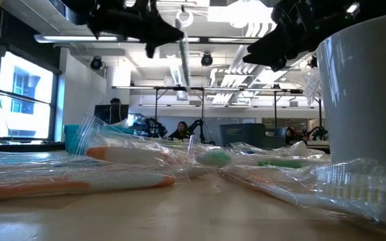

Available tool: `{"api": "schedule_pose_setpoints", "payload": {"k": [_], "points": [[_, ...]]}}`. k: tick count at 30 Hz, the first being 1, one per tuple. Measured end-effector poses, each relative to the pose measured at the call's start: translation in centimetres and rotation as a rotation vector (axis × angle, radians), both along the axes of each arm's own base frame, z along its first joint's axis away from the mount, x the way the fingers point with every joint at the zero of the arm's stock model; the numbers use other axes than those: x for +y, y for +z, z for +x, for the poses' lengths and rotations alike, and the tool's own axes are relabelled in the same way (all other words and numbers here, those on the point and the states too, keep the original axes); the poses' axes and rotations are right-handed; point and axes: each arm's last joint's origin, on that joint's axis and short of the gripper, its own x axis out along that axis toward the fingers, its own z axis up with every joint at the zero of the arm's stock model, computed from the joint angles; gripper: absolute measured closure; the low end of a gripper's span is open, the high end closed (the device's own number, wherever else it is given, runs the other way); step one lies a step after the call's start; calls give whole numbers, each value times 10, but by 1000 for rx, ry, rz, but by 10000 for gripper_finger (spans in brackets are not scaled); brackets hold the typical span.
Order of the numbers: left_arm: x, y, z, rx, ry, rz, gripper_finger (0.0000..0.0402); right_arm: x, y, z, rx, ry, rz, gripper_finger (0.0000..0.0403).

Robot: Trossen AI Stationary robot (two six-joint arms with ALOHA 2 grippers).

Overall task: Pick & Place Toothbrushes
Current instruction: Put the green toothbrush into the blue bin

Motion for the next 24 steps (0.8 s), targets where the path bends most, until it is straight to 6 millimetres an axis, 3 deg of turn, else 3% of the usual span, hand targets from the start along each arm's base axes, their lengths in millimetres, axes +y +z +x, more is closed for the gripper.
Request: {"api": "schedule_pose_setpoints", "payload": {"k": [10,24], "points": [[14,10,-57,118,202,-153,382,-2,-2,1,11,-61,-14,179],[32,-18,-95,413,627,-337,382,-3,-3,1,28,-106,-23,179]]}}
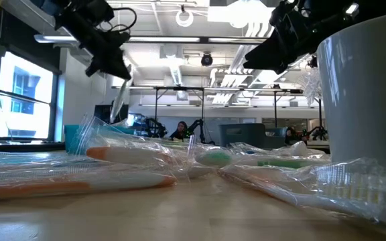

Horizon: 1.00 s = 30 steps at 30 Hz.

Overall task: Pick & Place Toothbrushes
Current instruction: Put the green toothbrush into the blue bin

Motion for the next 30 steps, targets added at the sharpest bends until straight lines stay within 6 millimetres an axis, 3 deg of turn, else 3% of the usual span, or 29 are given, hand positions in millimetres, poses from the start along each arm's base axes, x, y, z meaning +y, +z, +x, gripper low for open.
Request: {"api": "schedule_pose_setpoints", "payload": {"k": [6,24,30], "points": [[4,-9,-4,47,111,-72,382,0,0,0,0,0,0,179],[29,-57,19,135,153,-297,382,-1,0,0,2,-28,-8,179],[33,-62,22,146,155,-308,382,-1,0,0,4,-45,-12,179]]}}
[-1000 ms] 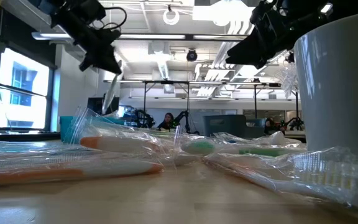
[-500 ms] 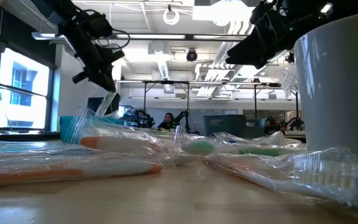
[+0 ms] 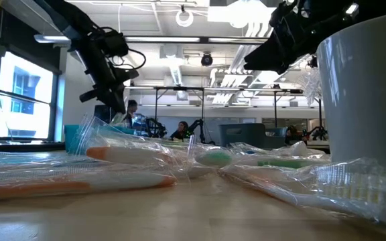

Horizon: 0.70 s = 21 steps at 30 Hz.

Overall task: Pick & Place Toothbrushes
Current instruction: Put the green toothbrush into the blue bin

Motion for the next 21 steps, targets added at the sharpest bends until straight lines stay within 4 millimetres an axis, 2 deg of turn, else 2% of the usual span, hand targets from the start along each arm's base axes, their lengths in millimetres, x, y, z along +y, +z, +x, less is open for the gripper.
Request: {"api": "schedule_pose_setpoints", "payload": {"k": [11,21], "points": [[1,1,1,-6,5,21,373,0,-4,-1,37,2,11,179],[2,1,-1,34,50,51,270,0,-4,-1,37,3,11,179]]}}
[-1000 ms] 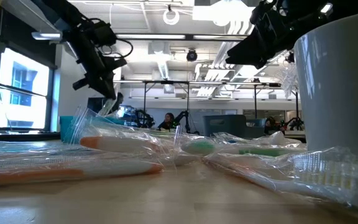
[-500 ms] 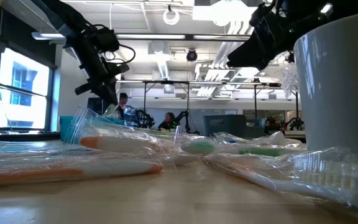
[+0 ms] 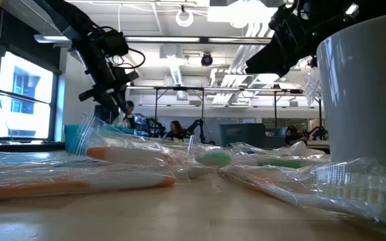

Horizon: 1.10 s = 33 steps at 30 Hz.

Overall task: Pick & Place Toothbrushes
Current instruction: Put the green toothbrush into the blue bin, then put the orange toothbrush into the dark gray bin

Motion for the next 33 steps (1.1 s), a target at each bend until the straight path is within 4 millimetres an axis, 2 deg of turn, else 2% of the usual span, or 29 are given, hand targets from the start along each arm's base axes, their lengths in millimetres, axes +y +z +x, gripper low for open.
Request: {"api": "schedule_pose_setpoints", "payload": {"k": [7,15,23,27,33], "points": [[0,0,0,12,-20,14,246,0,0,0,0,0,0,179],[4,5,4,-31,-32,73,245,0,0,0,-1,0,0,179],[5,9,7,-56,-120,132,246,0,0,0,-1,0,0,179],[1,10,12,-42,-147,148,265,0,0,0,-2,0,0,179],[-10,15,20,-34,-194,198,322,0,0,0,-1,1,-6,179]]}}
